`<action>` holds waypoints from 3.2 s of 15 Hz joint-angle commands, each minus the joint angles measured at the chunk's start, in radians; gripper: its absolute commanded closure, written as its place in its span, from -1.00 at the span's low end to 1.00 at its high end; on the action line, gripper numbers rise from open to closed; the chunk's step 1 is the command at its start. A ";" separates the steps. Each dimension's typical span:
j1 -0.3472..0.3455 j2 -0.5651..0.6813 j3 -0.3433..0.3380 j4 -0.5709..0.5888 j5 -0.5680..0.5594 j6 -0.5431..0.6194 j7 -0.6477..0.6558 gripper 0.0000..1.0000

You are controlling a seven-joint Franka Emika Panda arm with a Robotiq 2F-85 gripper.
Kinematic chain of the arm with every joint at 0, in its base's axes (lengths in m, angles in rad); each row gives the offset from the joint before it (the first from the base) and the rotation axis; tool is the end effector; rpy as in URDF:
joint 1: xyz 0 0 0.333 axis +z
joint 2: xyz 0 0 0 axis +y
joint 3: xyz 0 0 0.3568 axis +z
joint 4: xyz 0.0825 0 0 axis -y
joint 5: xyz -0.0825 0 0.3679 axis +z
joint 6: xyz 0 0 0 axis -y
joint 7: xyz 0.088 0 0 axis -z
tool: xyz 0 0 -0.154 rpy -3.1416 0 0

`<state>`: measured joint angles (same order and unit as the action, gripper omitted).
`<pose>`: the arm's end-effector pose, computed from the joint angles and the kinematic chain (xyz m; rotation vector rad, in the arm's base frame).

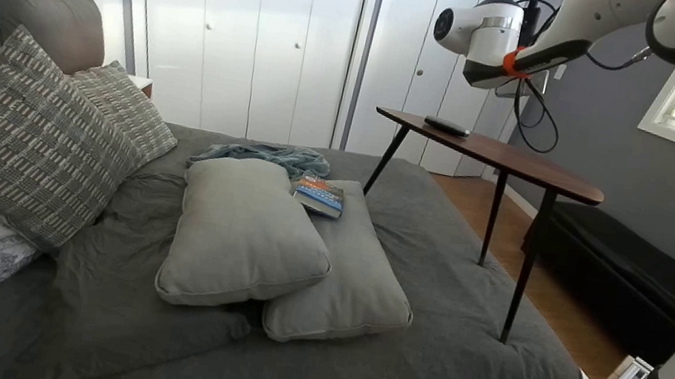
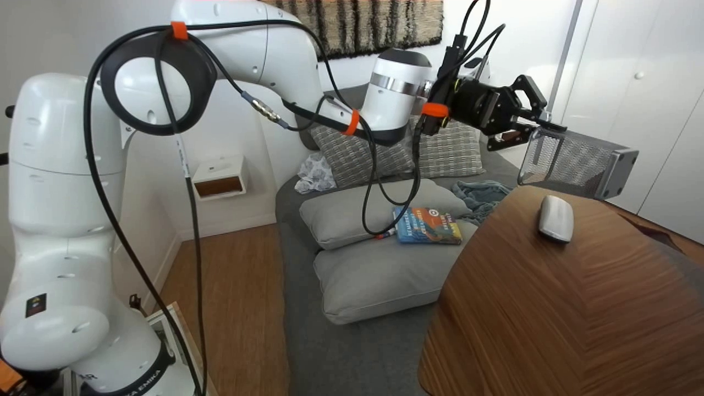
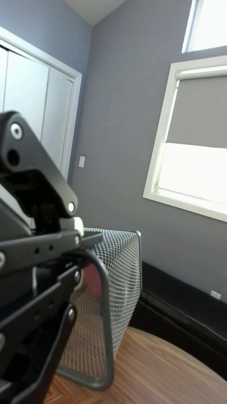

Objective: Take the eraser out of the penholder

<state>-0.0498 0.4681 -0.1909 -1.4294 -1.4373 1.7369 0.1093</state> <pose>0.6654 -0.2712 0.5371 1.6663 0.0788 -0.2292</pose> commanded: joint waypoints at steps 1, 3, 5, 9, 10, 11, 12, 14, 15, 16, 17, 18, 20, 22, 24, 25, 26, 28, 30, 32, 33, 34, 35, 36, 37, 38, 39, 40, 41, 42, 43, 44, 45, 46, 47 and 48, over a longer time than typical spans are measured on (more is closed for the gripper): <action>-0.036 -0.049 0.015 -0.076 0.012 -0.057 -0.007 0.97; -0.037 -0.004 0.026 -0.028 -0.004 -0.053 -0.001 0.87; -0.051 -0.007 0.023 -0.036 -0.003 -0.054 -0.001 0.97; -0.023 0.032 0.036 -0.033 -0.046 -0.078 -0.031 0.97; -0.017 0.041 0.042 -0.034 -0.049 -0.082 -0.044 0.97; -0.010 0.051 0.046 -0.035 -0.054 -0.089 -0.065 0.97; -0.004 0.060 0.049 -0.036 -0.060 -0.100 -0.084 0.97; 0.006 0.077 0.050 -0.035 -0.082 -0.124 -0.110 0.97; 0.010 0.084 0.050 -0.036 -0.092 -0.139 -0.124 0.97; 0.013 0.089 0.050 -0.038 -0.103 -0.151 -0.138 0.97; 0.014 0.093 0.050 -0.039 -0.112 -0.159 -0.156 0.97; 0.014 0.097 0.051 -0.041 -0.124 -0.167 -0.175 0.97; 0.014 0.103 0.050 -0.042 -0.144 -0.178 -0.206 0.97; 0.011 0.104 0.051 -0.048 -0.165 -0.177 -0.238 0.97; 0.009 0.103 0.049 -0.056 -0.182 -0.181 -0.276 0.97; 0.007 0.101 0.050 -0.061 -0.187 -0.181 -0.295 0.97; 0.006 0.099 0.050 -0.066 -0.195 -0.180 -0.316 0.97; 0.002 0.096 0.050 -0.079 -0.206 -0.178 -0.361 0.97; -0.001 0.094 0.050 -0.090 -0.213 -0.175 -0.394 0.97; -0.004 0.092 0.051 -0.100 -0.222 -0.172 -0.425 0.97; -0.006 0.090 0.052 -0.107 -0.227 -0.168 -0.445 0.97; -0.008 0.085 0.053 -0.119 -0.231 -0.161 -0.478 0.97; -0.008 0.082 0.052 -0.128 -0.240 -0.157 -0.505 0.97; -0.007 0.081 0.050 -0.138 -0.254 -0.153 -0.531 0.97; -0.006 0.082 0.046 -0.142 -0.268 -0.157 -0.555 0.97; -0.007 0.081 0.046 -0.148 -0.280 -0.155 -0.568 0.97; -0.007 0.081 0.045 -0.152 -0.293 -0.155 -0.577 0.97; -0.009 0.083 0.045 -0.150 -0.300 -0.156 -0.577 0.97; -0.011 0.085 0.044 -0.145 -0.305 -0.162 -0.566 0.97; -0.014 0.087 0.044 -0.136 -0.302 -0.172 -0.541 0.97; -0.025 0.086 0.050 -0.119 -0.270 -0.182 -0.497 0.97; -0.036 0.083 0.058 -0.101 -0.236 -0.188 -0.450 0.97; -0.047 0.076 0.067 -0.086 -0.199 -0.185 -0.422 0.97; -0.055 0.068 0.073 -0.075 -0.169 -0.184 -0.405 0.97; -0.062 0.062 0.078 -0.060 -0.134 -0.185 -0.389 0.97; -0.068 0.056 0.084 -0.042 -0.095 -0.187 -0.382 0.97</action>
<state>-0.0915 0.5558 -0.1399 -1.5101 -1.6243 1.5627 -0.3022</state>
